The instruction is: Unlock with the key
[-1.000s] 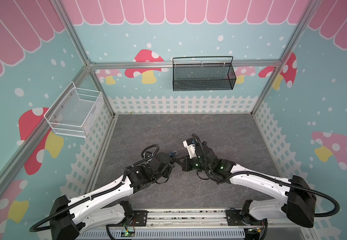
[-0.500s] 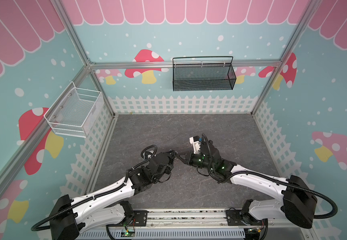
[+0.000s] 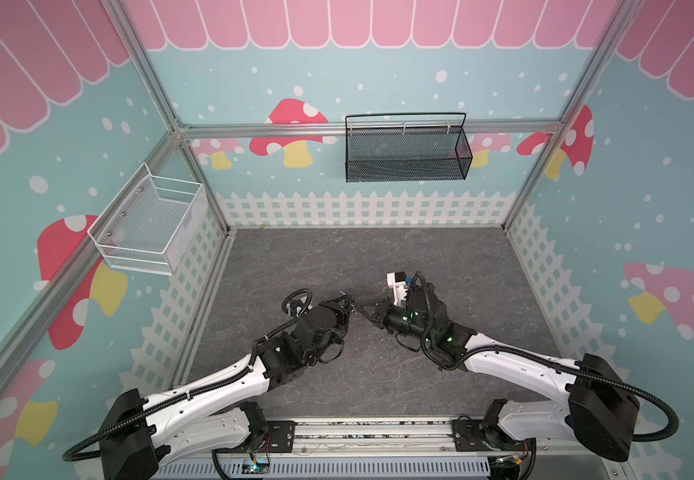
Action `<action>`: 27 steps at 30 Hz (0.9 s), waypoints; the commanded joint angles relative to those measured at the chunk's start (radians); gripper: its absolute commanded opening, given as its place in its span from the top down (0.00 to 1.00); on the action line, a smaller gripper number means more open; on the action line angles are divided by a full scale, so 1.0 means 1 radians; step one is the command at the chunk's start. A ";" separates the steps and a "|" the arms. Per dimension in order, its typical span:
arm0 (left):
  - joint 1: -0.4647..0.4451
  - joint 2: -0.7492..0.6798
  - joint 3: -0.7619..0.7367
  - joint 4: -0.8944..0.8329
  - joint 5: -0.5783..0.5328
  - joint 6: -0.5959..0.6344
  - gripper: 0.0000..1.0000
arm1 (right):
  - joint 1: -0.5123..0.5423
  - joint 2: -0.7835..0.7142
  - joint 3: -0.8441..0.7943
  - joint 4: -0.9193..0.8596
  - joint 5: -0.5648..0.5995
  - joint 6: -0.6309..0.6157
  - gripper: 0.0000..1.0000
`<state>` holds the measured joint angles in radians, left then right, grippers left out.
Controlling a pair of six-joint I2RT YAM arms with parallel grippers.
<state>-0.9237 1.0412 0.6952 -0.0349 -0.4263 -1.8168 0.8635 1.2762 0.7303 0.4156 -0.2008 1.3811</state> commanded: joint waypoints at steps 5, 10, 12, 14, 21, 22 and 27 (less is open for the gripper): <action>0.006 -0.033 0.093 -0.113 -0.011 0.095 1.00 | 0.026 -0.093 0.018 -0.088 0.043 -0.140 0.81; 0.049 -0.071 0.125 -0.241 0.029 0.231 1.00 | 0.024 -0.160 0.027 -0.182 0.098 -0.243 0.61; 0.075 -0.091 0.134 -0.310 0.056 0.309 1.00 | 0.022 -0.189 0.029 -0.222 0.113 -0.298 0.53; 0.099 -0.113 0.145 -0.360 0.068 0.405 1.00 | 0.016 -0.210 0.040 -0.273 0.113 -0.356 0.49; 0.120 -0.129 0.150 -0.367 0.099 0.951 1.00 | -0.023 -0.237 0.102 -0.514 0.122 -0.575 0.37; 0.120 -0.124 0.144 -0.358 0.130 1.025 1.00 | -0.031 -0.231 0.121 -0.573 0.127 -0.603 0.37; 0.120 -0.127 0.044 -0.151 0.232 1.338 1.00 | -0.052 -0.194 0.204 -0.744 0.126 -0.713 0.35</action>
<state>-0.8070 0.9188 0.7856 -0.3077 -0.2638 -0.7746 0.8185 1.0672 0.8864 -0.1822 -0.0860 0.7799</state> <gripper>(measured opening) 0.272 0.653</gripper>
